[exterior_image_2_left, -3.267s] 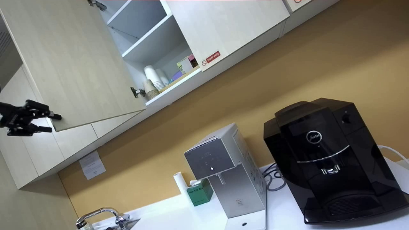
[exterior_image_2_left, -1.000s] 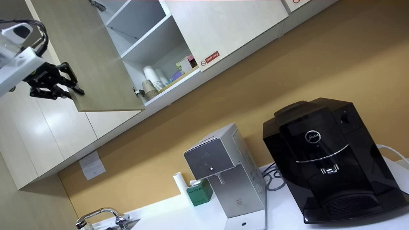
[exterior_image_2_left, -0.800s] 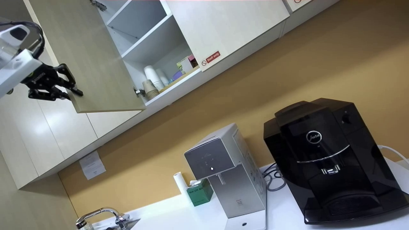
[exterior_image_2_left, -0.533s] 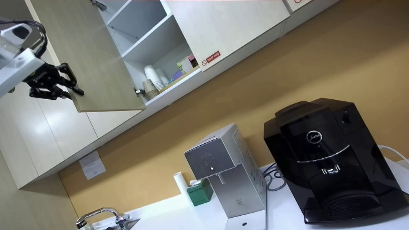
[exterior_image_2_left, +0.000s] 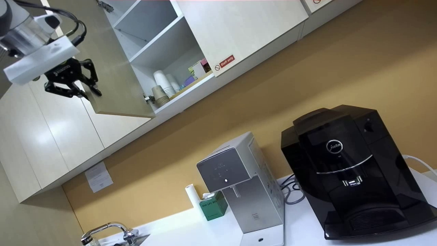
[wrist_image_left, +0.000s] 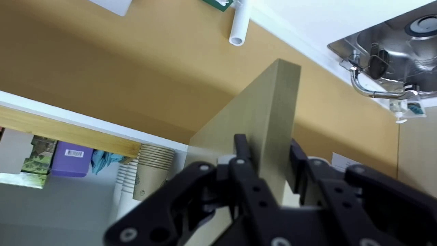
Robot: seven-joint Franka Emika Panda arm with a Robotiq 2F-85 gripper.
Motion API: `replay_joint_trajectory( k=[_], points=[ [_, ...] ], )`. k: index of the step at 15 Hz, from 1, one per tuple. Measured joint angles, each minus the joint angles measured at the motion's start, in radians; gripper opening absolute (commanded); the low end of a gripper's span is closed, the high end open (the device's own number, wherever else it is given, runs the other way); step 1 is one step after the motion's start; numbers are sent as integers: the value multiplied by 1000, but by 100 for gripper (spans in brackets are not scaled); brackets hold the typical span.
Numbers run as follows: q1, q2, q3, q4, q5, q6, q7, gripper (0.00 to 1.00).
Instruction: Close the upper kitchen closet
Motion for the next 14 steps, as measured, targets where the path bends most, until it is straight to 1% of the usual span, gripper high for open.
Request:
replay_joint_trajectory(
  k=[3, 6, 9, 12, 13, 14],
  points=[
    [71, 10, -120, 39, 36, -62, -146, 7],
    [120, 36, -219, 102, 74, -143, -282, 7],
    [148, 78, -299, 179, 122, -233, -411, 7],
    [152, 136, -356, 262, 184, -326, -529, 7],
    [150, 157, -371, 290, 204, -357, -562, 29],
    [147, 179, -383, 317, 224, -387, -593, 29]
  ],
)
